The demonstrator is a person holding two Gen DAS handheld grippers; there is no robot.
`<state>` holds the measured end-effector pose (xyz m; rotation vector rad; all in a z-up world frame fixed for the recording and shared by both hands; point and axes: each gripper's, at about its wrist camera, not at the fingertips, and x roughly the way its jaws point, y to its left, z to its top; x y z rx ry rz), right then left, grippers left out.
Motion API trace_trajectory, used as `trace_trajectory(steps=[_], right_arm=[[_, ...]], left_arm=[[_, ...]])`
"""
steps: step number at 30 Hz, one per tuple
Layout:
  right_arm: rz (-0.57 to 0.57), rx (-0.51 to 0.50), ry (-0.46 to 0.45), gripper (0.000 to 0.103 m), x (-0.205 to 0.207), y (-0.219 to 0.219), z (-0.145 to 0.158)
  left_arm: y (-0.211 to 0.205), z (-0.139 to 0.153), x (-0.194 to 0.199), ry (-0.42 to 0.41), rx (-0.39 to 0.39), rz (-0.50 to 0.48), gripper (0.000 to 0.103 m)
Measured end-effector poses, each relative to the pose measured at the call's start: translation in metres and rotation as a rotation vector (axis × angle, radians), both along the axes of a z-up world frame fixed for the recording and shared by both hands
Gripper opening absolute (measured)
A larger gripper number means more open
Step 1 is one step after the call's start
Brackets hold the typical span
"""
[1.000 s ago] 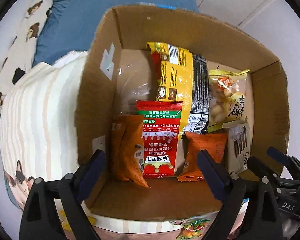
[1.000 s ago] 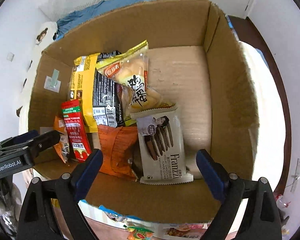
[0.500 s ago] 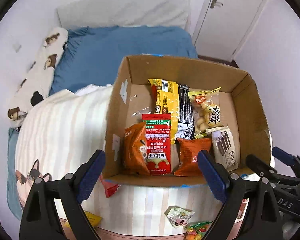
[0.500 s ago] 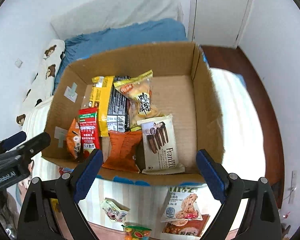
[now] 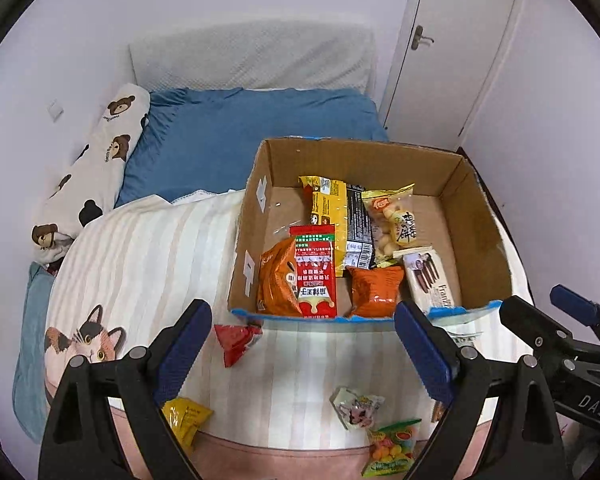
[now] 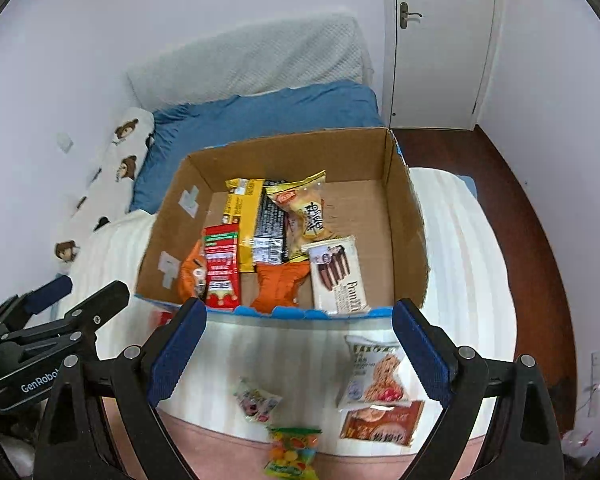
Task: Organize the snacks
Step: 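Lift both tools back from the box and lower toward the bed, then grasp the fruit candy bag with the left tool while the right tool grasps the brown cookie pack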
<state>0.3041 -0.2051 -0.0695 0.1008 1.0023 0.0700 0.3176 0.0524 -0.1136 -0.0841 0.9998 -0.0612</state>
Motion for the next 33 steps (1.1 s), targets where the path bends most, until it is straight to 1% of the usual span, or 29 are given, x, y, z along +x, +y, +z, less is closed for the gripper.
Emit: trace_trajectory(steps=[2, 4, 7, 10, 12, 15, 17, 19, 20, 21, 22, 23, 24, 26, 28, 29, 30, 32, 33], right_arm=[[-0.004, 0.030, 0.006, 0.096, -0.011, -0.005, 0.001], [-0.011, 0.053, 0.027, 0.096, -0.018, -0.011, -0.004], [-0.043, 0.083, 0.091, 0.096, -0.033, -0.030, -0.027], [-0.099, 0.106, 0.179, 0.096, -0.045, -0.056, -0.065], [-0.150, 0.120, 0.247, 0.096, -0.051, -0.075, -0.097], [-0.204, 0.135, 0.314, 0.096, -0.056, -0.095, -0.135], [-0.213, 0.118, 0.342, 0.096, -0.057, -0.101, -0.155], [-0.204, 0.065, 0.353, 0.096, -0.056, -0.102, -0.172], [-0.212, 0.060, 0.366, 0.096, -0.056, -0.105, -0.180], [-0.219, 0.097, 0.381, 0.095, -0.055, -0.110, -0.190], [-0.231, 0.136, 0.391, 0.085, -0.056, -0.114, -0.197], [-0.241, 0.149, 0.402, 0.078, -0.057, -0.117, -0.204], [-0.235, 0.160, 0.416, 0.074, -0.060, -0.117, -0.209], [-0.190, 0.210, 0.435, 0.074, -0.069, -0.111, -0.212], [-0.100, 0.287, 0.491, 0.074, -0.086, -0.099, -0.211], [-0.071, 0.300, 0.493, 0.074, -0.092, -0.096, -0.207], [-0.058, 0.287, 0.483, 0.075, -0.095, -0.096, -0.201], [-0.020, 0.206, 0.443, 0.080, -0.096, -0.094, -0.190], [-0.001, 0.157, 0.423, 0.081, -0.093, -0.093, -0.186]], left_arm=[[0.001, 0.003, -0.009, -0.001, -0.008, 0.001, 0.094], [0.000, -0.001, -0.017, 0.017, -0.013, -0.002, 0.094], [-0.001, -0.019, -0.030, 0.068, -0.034, 0.001, 0.094], [-0.007, -0.052, -0.040, 0.151, -0.036, 0.003, 0.094], [-0.011, -0.073, -0.043, 0.204, -0.040, 0.004, 0.094], [-0.022, -0.109, -0.049, 0.283, -0.033, 0.004, 0.094], [-0.030, -0.127, -0.053, 0.325, -0.026, -0.007, 0.094], [-0.039, -0.143, -0.057, 0.377, -0.035, -0.024, 0.094], [-0.045, -0.152, -0.060, 0.400, -0.041, -0.032, 0.094], [-0.051, -0.160, -0.062, 0.422, -0.043, -0.042, 0.094], [-0.057, -0.166, -0.064, 0.436, -0.041, -0.050, 0.094], [-0.062, -0.170, -0.067, 0.443, -0.033, -0.057, 0.094], [-0.067, -0.176, -0.068, 0.451, -0.024, -0.067, 0.094], [-0.074, -0.184, -0.071, 0.472, -0.023, -0.081, 0.094], [-0.080, -0.190, -0.073, 0.484, -0.019, -0.090, 0.094], [-0.082, -0.193, -0.074, 0.488, -0.016, -0.094, 0.094], [-0.085, -0.195, -0.075, 0.492, -0.015, -0.096, 0.094], [-0.092, -0.202, -0.076, 0.511, -0.022, -0.102, 0.094], [-0.097, -0.207, -0.077, 0.527, -0.029, -0.104, 0.094]])
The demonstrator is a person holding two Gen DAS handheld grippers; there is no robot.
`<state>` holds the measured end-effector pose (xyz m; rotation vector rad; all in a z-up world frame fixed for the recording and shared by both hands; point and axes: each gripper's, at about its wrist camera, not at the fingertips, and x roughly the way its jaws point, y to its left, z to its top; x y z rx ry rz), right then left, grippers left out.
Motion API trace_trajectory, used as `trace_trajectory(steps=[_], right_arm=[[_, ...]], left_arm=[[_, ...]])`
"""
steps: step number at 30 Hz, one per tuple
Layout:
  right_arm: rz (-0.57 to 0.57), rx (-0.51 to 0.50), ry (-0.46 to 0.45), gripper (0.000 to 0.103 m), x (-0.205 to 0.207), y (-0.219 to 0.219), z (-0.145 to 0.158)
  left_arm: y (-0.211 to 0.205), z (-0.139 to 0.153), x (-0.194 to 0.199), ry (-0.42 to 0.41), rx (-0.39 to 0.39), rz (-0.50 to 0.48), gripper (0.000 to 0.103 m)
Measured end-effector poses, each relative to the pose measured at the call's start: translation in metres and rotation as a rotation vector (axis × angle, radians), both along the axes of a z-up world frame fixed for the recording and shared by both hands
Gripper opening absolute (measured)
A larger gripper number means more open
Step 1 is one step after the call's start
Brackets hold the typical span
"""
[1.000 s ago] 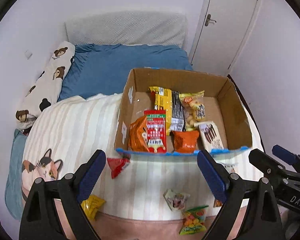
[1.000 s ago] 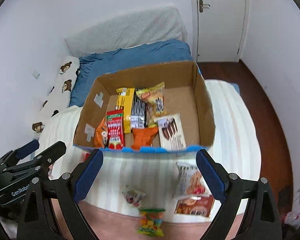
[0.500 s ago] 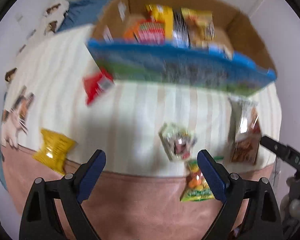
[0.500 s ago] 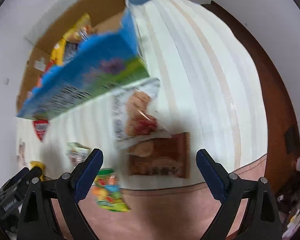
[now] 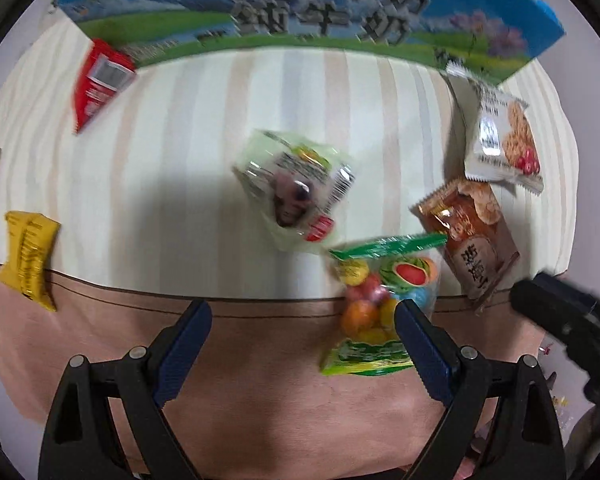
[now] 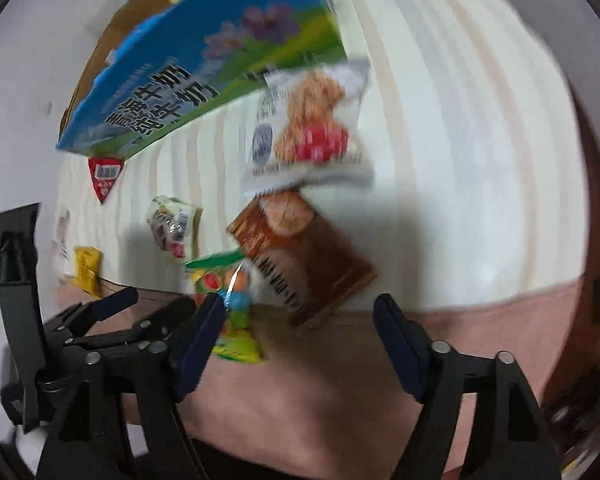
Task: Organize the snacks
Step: 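Grasp the fruit candy bag with the left tool while the right tool grasps the brown cookie pack, then carry both packs over the box and open both tools to drop them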
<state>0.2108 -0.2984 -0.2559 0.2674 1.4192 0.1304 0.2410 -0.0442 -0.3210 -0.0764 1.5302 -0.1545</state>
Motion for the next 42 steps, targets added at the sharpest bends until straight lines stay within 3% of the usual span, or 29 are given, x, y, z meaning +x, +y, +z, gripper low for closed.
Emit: trace_trajectory(steps=[5, 7, 9, 12, 17, 20, 22, 24, 27, 34, 36, 42], right_arm=[[0.054, -0.060, -0.016, 0.081, 0.026, 0.002, 0.000], [0.094, -0.081, -0.012, 0.081, 0.036, 0.009, 0.001], [0.141, -0.099, -0.004, 0.081, 0.039, 0.016, -0.002], [0.231, -0.151, 0.014, 0.081, 0.042, 0.033, -0.010], [0.358, -0.254, 0.057, 0.080, 0.048, 0.065, -0.038], [0.284, -0.284, 0.067, 0.073, 0.047, 0.066, -0.046], [0.230, -0.225, 0.100, 0.072, 0.043, 0.064, -0.046], [0.153, -0.091, 0.147, 0.073, 0.039, 0.057, -0.043], [0.072, -0.021, 0.156, 0.073, 0.040, 0.048, -0.037], [0.031, -0.183, 0.077, 0.072, 0.048, 0.057, -0.049], [0.020, -0.226, 0.059, 0.062, 0.043, 0.061, -0.050], [0.031, -0.147, 0.039, 0.059, 0.017, 0.076, -0.040]], left_arm=[[-0.026, -0.024, 0.007, 0.077, -0.080, 0.013, 0.094], [-0.036, -0.029, 0.008, 0.084, -0.076, -0.015, 0.092], [-0.039, -0.029, 0.006, 0.058, -0.052, -0.036, 0.080], [-0.030, -0.029, -0.001, 0.047, -0.044, -0.034, 0.053], [0.007, -0.032, -0.013, 0.051, -0.012, 0.021, 0.050], [0.023, -0.036, -0.018, 0.048, 0.006, 0.047, 0.050], [0.029, -0.038, -0.019, 0.052, -0.014, 0.067, 0.050], [0.028, -0.039, -0.022, 0.056, -0.030, 0.084, 0.051], [0.020, -0.042, -0.027, 0.064, -0.040, 0.095, 0.053], [0.039, -0.040, -0.013, 0.054, -0.046, 0.110, 0.050], [0.039, -0.036, -0.015, 0.039, -0.035, 0.094, 0.050], [0.045, -0.013, -0.021, 0.017, -0.058, 0.094, 0.048]])
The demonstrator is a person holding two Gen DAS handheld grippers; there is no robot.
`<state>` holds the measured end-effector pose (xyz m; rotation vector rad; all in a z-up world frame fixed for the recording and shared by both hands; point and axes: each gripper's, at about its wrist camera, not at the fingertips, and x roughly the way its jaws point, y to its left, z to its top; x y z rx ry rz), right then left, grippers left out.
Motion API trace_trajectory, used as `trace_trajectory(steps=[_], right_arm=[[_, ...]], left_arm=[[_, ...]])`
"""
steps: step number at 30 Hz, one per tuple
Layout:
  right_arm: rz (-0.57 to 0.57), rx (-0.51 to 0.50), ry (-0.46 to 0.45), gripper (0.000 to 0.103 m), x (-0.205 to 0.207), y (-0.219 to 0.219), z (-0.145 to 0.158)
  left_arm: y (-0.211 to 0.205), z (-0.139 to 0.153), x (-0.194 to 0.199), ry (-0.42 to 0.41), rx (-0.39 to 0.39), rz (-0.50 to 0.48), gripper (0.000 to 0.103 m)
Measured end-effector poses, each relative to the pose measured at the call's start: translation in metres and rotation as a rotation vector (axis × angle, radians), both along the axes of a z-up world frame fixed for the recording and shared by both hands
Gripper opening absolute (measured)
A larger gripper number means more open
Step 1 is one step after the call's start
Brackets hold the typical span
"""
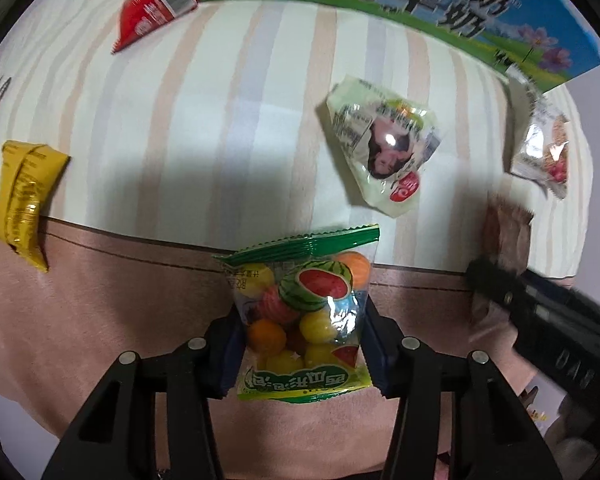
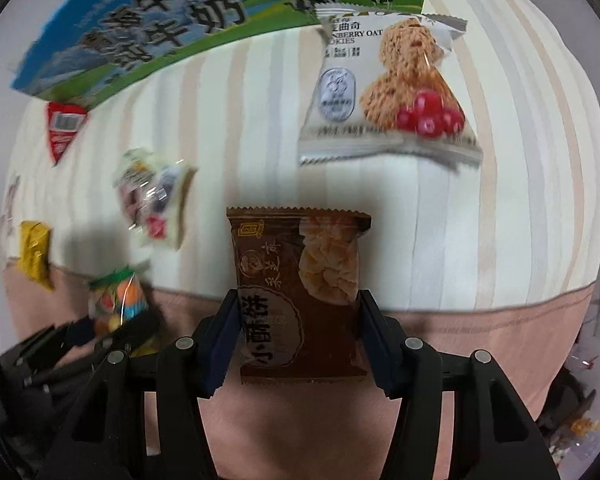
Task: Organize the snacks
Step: 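Carry both packs over the box and open both tools to drop them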
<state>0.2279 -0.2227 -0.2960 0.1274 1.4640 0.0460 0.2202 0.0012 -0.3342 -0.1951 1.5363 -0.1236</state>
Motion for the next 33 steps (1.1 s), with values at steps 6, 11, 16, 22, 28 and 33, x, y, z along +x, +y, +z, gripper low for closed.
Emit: trace_trajectory(steps=[6, 11, 16, 22, 28, 33], right_arm=[[-0.030, 0.139, -0.029, 0.059, -0.018, -0.005, 0.041], [-0.022, 0.228, -0.107, 0.059, -0.005, -0.004, 0.090], [-0.009, 0.280, -0.204, 0.059, 0.026, 0.007, 0.147], [0.011, 0.252, -0.316, 0.059, 0.087, -0.002, 0.203], [0.004, 0.121, -0.334, 0.059, 0.178, -0.016, 0.210], [-0.002, 0.039, -0.256, 0.059, 0.247, -0.020, 0.180]], left_arm=[[0.014, 0.042, 0.001, -0.053, -0.057, -0.001, 0.048], [0.026, 0.096, 0.019, -0.139, -0.123, -0.001, 0.048], [0.035, 0.161, 0.054, -0.249, -0.157, -0.029, 0.048], [0.040, 0.211, 0.118, -0.343, -0.131, -0.054, 0.048], [0.049, 0.210, 0.207, -0.344, -0.009, -0.079, 0.048], [0.060, 0.171, 0.275, -0.255, 0.058, -0.075, 0.048]])
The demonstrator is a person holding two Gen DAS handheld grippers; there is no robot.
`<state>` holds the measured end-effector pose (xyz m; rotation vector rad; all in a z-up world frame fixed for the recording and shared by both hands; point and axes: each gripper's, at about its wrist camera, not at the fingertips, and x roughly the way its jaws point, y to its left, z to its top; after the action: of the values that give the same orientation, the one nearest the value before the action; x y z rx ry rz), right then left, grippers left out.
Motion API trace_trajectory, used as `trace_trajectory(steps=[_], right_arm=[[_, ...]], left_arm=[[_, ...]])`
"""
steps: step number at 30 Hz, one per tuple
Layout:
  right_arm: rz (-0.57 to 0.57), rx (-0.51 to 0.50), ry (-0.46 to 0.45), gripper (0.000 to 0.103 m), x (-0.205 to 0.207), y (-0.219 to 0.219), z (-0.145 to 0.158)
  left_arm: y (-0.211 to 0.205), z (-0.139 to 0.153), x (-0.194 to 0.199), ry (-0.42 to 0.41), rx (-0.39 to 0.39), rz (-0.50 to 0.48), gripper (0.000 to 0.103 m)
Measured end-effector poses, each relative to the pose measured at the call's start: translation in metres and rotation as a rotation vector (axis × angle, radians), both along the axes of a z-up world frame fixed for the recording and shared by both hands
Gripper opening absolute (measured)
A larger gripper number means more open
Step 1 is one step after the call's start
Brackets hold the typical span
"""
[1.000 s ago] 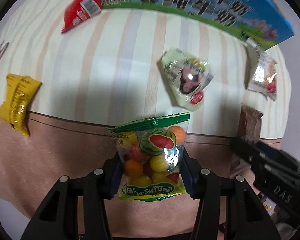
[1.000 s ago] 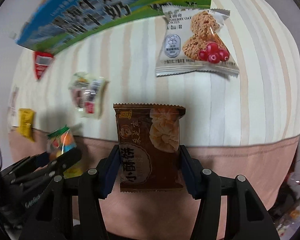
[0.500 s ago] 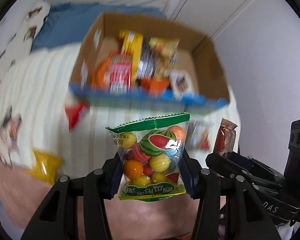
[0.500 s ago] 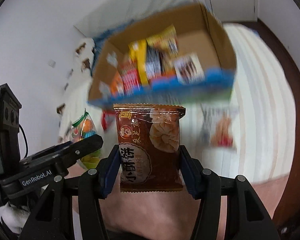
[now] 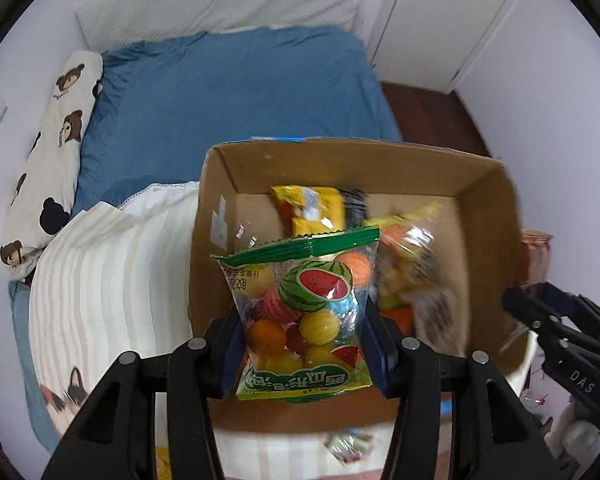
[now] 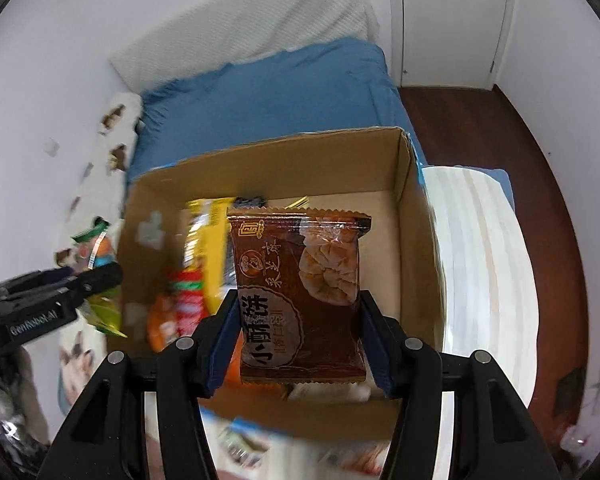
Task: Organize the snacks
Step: 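Carry both packs over the box and open both tools to drop them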
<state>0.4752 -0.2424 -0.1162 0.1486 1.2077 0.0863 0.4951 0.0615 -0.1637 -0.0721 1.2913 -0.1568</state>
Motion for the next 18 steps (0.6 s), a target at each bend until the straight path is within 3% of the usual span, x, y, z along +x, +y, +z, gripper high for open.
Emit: trace_trajectory(steps=[8, 18], right_arm=[[-0.012, -0.068, 0.098, 0.059, 0.059, -0.005, -0.045], [-0.037, -0.107, 0.157, 0.060, 0.083, -0.006, -0.080]], left_arm=[[0.006, -0.058, 0.063, 0.122, 0.037, 0.007, 0.048], [0.007, -0.087, 0.085, 0.191, 0.029, 0.007, 0.049]])
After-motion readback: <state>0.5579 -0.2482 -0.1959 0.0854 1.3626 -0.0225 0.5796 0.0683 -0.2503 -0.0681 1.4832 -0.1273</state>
